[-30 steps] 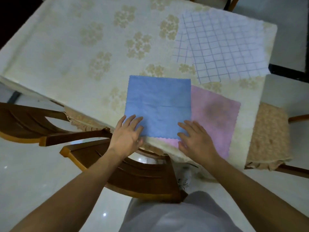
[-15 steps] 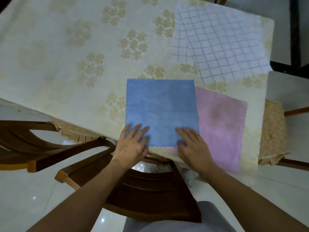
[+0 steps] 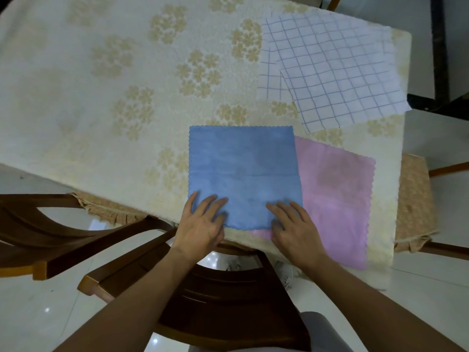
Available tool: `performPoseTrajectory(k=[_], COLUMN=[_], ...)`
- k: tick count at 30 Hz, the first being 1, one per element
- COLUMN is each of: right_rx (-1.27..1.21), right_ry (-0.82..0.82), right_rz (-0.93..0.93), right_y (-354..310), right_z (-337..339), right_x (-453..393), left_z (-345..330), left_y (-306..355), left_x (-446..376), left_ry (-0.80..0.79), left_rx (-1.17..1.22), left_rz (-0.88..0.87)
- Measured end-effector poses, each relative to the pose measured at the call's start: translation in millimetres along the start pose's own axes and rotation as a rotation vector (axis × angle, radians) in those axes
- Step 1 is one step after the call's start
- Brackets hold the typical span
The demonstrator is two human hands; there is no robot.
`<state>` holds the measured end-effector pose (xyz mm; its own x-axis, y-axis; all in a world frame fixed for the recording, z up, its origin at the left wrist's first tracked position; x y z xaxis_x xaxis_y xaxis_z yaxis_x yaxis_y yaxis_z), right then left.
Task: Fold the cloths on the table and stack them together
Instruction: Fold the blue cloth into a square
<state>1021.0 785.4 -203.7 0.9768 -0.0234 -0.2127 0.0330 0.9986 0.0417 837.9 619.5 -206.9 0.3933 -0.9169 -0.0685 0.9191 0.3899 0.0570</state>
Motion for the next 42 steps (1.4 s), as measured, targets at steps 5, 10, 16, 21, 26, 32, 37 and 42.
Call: performPoseTrajectory(k=[5, 10, 16, 21, 26, 32, 37, 42], right_rx=[0.011, 0.032, 0.036, 0.016, -0.015, -0.069, -0.087, -0.056], right_ry=[0.035, 0.070, 0.061, 0.068, 0.150, 0.170, 0.194, 0.177], right_rz=[-0.027, -0.052, -0.114, -0.111, -0.113, -0.064, -0.022, 0.003], right_y=[4.9, 8.5, 19.0, 23.8, 25.0, 23.0, 18.8, 23.2], right_z=[-0.6, -2.1, 3.7, 19.7, 37.4, 55.8, 64.9, 71.8], right_x=[9.0, 8.8, 14.8, 32.5, 59.0, 91.4, 106.4, 106.6], left_z=[-0.7, 4.7, 20.8, 50.8, 68.5, 77.3, 84.5, 89.0], left_y=[-11.4, -19.5, -21.9, -4.2, 28.3, 62.6, 83.2, 83.2], left_x=[2.4, -0.4, 6.6, 21.8, 44.6, 77.4, 95.1, 96.6], left_ry=[-0.034, -0.060, -0.093, -0.067, -0.063, -0.087, -0.093, -0.088], left_rx=[-0.024, -0.020, -0.036, -0.036, -0.061, -0.096, -0.101, -0.077], left_rz=[0.054, 0.152, 0.215, 0.244, 0.289, 0.343, 0.376, 0.405])
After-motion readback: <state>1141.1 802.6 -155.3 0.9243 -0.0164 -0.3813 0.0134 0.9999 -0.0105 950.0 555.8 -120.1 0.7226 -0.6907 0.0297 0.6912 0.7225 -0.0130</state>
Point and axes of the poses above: each hand's wrist, its own x-axis away from the middle knuckle, its own z-axis out of the back of the hand, y = z × x, the point moved 2 cm from there along -x, towards the middle knuckle, and after that the axes turned 9 degrees about z, right-handed, at the moved point
